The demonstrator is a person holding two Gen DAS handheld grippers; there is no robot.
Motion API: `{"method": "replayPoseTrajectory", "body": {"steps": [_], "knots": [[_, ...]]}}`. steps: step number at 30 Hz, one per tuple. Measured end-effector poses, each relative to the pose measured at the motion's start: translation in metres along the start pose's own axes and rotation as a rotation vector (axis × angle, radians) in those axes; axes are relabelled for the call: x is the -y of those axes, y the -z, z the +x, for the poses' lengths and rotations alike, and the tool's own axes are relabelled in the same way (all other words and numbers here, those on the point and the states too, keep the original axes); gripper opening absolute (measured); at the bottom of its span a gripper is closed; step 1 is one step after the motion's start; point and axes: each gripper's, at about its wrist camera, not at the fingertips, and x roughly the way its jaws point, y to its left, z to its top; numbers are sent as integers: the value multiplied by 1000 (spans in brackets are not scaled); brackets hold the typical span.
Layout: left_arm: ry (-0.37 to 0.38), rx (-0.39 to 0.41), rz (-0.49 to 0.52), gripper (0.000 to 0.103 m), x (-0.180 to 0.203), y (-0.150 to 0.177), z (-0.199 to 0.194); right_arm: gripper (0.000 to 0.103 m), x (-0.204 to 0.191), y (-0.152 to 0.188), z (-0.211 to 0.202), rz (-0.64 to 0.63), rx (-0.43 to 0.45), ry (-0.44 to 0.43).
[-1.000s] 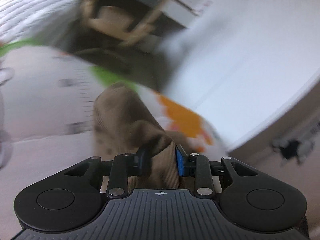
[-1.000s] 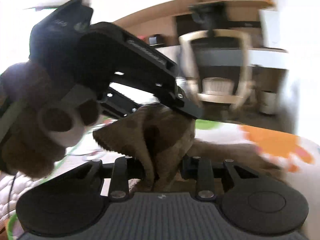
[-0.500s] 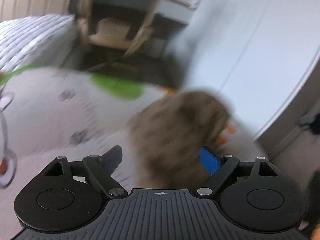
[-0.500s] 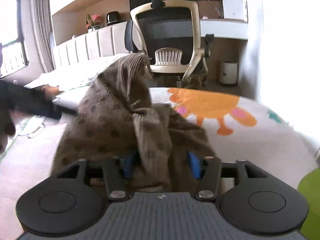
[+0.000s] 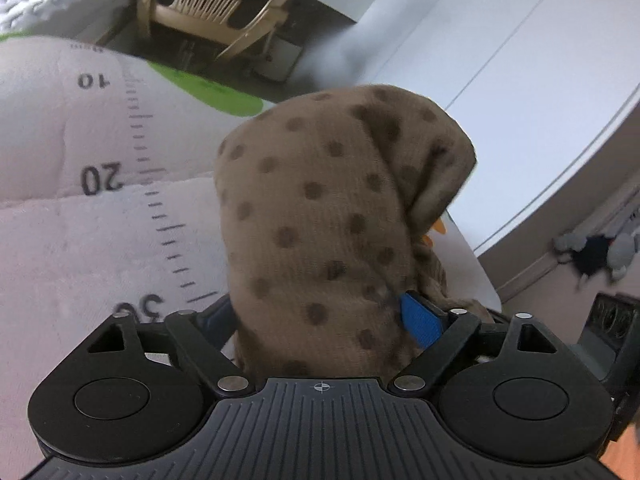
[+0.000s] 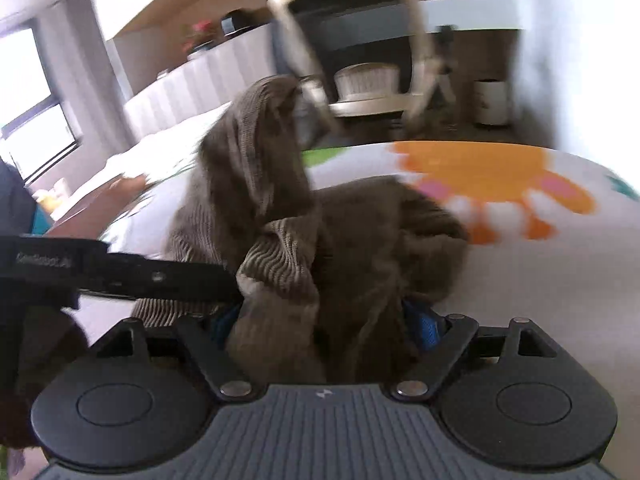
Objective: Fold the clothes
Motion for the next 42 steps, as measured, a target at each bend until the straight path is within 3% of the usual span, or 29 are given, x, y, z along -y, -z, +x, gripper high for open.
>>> {"method": "replayPoseTrajectory", "body": {"steps": [7, 9, 13, 21, 25, 28, 30, 33, 36, 39, 42], "knots": [[-14, 10, -3, 89, -25, 5, -20, 83, -86, 3, 38, -114, -35, -161], [-20, 14, -6, 90, -33, 6, -27, 83, -98, 4, 42, -131, -37, -167], [-2, 27, -14, 94, -38, 9, -34, 82, -71, -6, 13, -111, 1, -68], [-13, 60, 206, 96, 20, 18, -30, 82, -18, -26, -44, -69, 79, 133], [-66, 23, 264, 97, 29, 26, -18, 82, -52, -70, -47, -175, 167, 44], [-115, 8, 311, 97, 35, 31, -13, 82, -85, -103, -9, -268, 120, -41], [-123, -3, 309, 97, 35, 30, -12, 82, -98, -111, 27, -319, 44, -64], [-123, -24, 300, 101, 31, 30, -9, 83, -109, -94, 70, -451, -14, 72], [-113, -47, 265, 103, 20, 33, -6, 83, -81, -84, 89, -422, -39, 216], [-50, -53, 162, 103, 2, 35, -3, 83, -45, -70, 91, -347, -75, 261], [-37, 12, 183, 103, 0, 48, -9, 83, -23, -57, 89, -295, -89, 275]]}}
